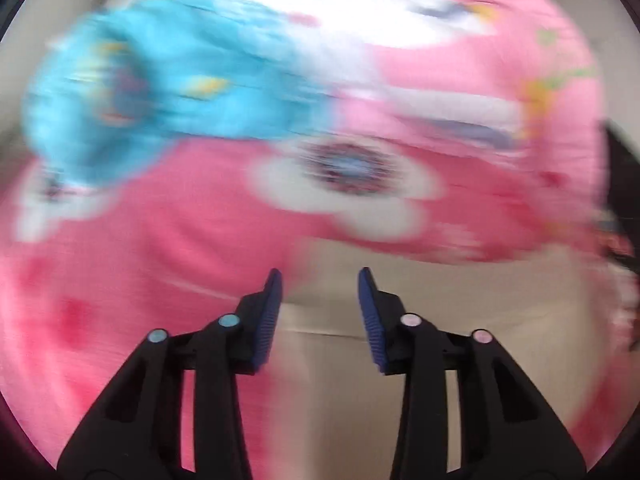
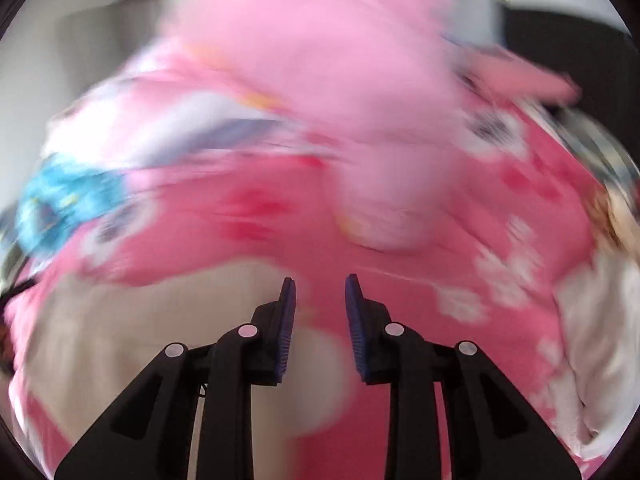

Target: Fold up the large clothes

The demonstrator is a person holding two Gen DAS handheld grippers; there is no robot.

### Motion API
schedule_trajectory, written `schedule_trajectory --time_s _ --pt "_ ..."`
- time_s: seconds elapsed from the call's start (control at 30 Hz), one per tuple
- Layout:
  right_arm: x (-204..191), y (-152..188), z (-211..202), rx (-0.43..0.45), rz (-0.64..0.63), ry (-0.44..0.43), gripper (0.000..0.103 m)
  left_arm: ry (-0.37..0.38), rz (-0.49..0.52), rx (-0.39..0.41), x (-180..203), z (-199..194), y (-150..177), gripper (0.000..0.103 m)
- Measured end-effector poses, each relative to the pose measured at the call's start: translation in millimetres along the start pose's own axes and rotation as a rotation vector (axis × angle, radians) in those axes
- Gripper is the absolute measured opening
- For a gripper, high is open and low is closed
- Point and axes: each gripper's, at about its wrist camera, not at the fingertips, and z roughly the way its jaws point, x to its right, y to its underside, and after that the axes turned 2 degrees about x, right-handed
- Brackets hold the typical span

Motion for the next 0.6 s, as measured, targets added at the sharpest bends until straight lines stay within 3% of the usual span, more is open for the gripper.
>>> schedule_trajectory --time_s 0.07,0.1,0.13,0.17,0.2,0.23,0.27,0.33,0.37,0.4,0.43,0.5,0.6 --pt "-61 -1 9 -0.032 -0.133 -0.143 0.027 0.163 -0.024 -0.08 30 28 6 0.034" --pt "-83 2 17 -0.05 -0.172 -0.189 0.027 0.202 -0.072 -0.114 34 42 12 0.035" --pt "-101 8 27 -0.073 -0.198 -0.203 0.028 0.191 -0.158 -0.13 31 58 23 0.035" --pt "-116 18 42 -0.135 -0.202 -0.204 0.033 0.179 -0.217 -0.098 24 62 33 0.027" --pt "-124 27 64 -0.23 -0.192 -0.189 0.035 0.174 -0.238 -0.072 18 62 37 0.008" --pt "-121 34 78 -0.261 -0.158 -0.166 0.035 0.163 -0.296 -0.06 5 58 40 0.003" --pt "-117 39 83 -0.263 -0.126 -0.178 0.035 0.178 -0.367 -0.055 -7 54 43 0.003" --pt "-104 42 74 -0.256 -0.065 -0.184 0.035 0.075 -0.405 -0.025 -11 26 48 0.002" --pt "-101 41 56 -0.237 -0.052 -0.075 0.035 -0.03 -0.337 0.012 4 -2 53 0.012" --pt "-103 44 45 -0.215 -0.07 -0.027 0.035 -0.058 -0.264 0.044 19 -18 59 0.029" --pt "-108 51 12 -0.143 -0.125 -0.005 0.036 -0.072 -0.168 0.086 39 -39 72 0.035" --pt "-114 77 -32 -0.066 -0.173 -0.064 0.05 -0.109 -0.023 0.124 83 -82 108 0.052" --pt "-119 125 -80 -0.048 -0.224 -0.116 0.061 -0.076 0.036 0.056 130 -104 160 0.062"
